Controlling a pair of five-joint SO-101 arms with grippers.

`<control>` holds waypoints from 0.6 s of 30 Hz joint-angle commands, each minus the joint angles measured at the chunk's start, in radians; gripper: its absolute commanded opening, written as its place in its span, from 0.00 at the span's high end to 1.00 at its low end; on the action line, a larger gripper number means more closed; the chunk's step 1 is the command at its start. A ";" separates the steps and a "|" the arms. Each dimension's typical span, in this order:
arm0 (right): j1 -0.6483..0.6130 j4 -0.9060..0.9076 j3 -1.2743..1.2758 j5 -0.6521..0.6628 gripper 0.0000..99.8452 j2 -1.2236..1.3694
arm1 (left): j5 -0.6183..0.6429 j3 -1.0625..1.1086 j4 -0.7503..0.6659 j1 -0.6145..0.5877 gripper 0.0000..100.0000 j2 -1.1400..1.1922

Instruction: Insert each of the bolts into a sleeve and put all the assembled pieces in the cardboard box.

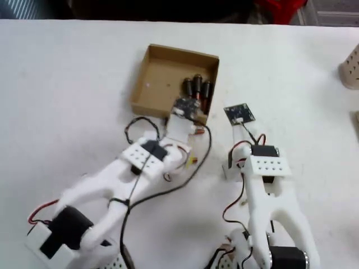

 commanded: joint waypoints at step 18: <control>0.005 -0.016 -0.005 0.012 0.98 -0.033 | -0.034 0.044 -0.089 -0.030 0.98 0.035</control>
